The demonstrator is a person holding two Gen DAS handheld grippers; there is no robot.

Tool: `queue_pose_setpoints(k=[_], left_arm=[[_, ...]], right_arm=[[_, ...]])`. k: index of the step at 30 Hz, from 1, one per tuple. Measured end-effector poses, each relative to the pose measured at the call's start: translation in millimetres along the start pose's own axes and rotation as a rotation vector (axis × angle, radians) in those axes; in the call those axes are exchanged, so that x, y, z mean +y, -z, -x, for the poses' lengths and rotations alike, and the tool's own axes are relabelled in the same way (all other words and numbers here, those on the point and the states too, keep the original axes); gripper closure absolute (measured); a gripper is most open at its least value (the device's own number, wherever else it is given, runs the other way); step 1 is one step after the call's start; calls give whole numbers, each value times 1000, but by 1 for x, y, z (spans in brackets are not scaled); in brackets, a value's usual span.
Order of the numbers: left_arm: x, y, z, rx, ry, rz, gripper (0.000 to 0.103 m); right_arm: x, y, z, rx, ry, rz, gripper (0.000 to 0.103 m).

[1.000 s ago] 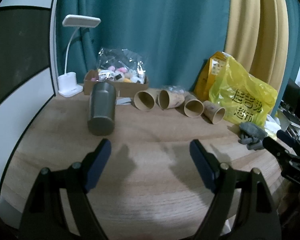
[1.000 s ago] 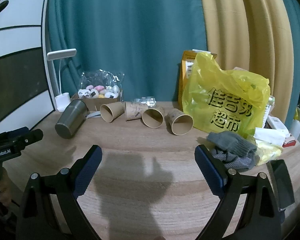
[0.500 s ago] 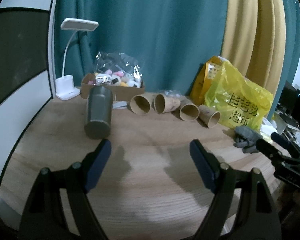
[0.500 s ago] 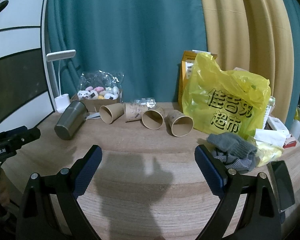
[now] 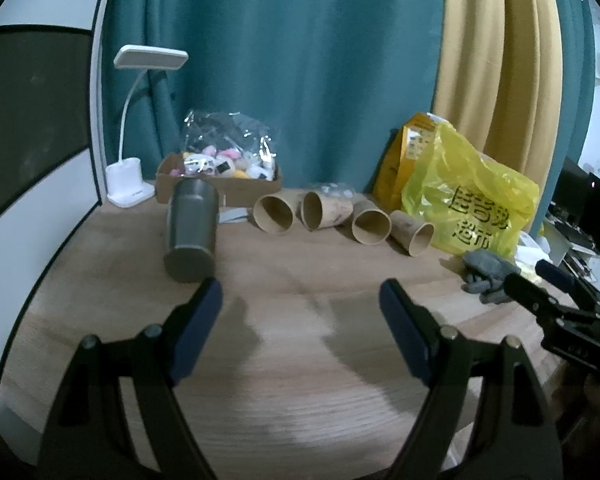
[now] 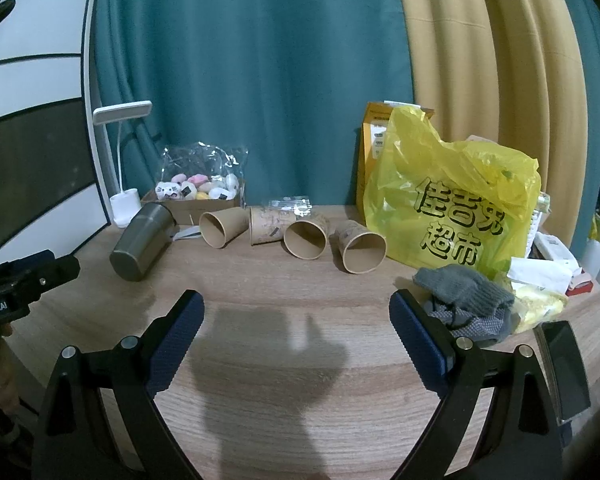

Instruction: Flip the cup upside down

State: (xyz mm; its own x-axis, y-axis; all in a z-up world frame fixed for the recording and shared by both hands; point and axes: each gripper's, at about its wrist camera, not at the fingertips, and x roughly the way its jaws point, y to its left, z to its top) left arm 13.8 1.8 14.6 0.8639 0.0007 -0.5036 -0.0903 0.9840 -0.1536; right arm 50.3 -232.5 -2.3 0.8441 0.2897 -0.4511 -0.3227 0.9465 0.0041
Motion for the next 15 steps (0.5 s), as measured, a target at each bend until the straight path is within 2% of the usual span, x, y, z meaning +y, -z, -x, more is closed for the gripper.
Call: queue_pose_setpoints(k=[15], left_arm=[[-3, 2, 2, -2, 8, 3, 21]], right_arm=[[1, -1, 1, 0, 1, -2, 7]])
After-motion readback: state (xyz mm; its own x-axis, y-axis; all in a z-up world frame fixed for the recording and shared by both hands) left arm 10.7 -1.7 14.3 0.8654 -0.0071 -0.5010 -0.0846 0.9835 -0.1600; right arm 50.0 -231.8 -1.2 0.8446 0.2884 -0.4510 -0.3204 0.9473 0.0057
